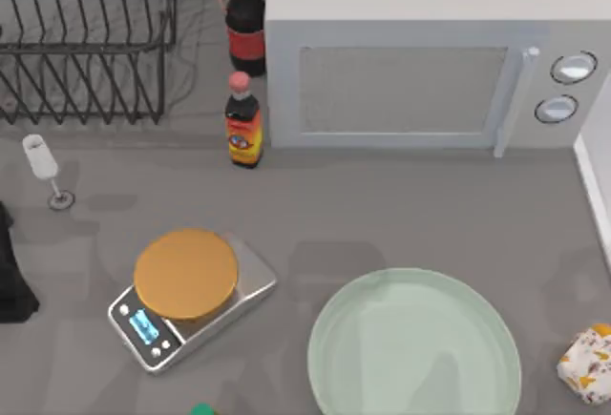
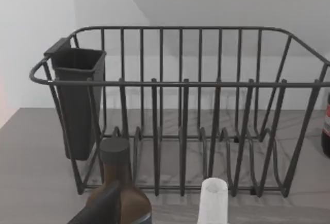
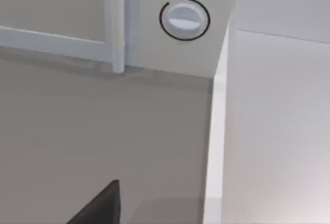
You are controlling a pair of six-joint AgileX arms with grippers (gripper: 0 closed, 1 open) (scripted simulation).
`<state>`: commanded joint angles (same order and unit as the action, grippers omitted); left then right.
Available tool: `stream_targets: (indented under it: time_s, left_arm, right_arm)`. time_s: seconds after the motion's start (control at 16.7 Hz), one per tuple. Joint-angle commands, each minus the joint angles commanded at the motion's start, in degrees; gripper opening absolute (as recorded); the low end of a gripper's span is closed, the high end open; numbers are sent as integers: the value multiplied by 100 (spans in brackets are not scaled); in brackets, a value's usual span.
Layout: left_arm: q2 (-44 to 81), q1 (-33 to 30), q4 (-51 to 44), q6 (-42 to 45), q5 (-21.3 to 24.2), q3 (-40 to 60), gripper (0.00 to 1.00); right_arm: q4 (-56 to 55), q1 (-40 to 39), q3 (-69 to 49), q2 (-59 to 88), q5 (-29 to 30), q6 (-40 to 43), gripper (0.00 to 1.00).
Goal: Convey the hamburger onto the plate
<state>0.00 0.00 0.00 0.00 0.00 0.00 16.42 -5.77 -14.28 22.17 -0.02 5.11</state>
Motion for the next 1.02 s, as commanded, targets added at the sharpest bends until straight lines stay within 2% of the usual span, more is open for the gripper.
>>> stream_targets:
  time_s: [0.54, 0.78, 1.02]
  left_arm:
    - [0, 0, 0, 0, 0, 0, 100]
    - [0, 0, 0, 0, 0, 0, 100]
    - [0, 0, 0, 0, 0, 0, 100]
  right_arm:
    - [2931, -967, -2354, 4507, -10, 840, 100]
    - [3695, -1238, -3089, 5670, 10, 1087, 100]
    - [3914, -1319, -3321, 5992, 23, 1160, 100]
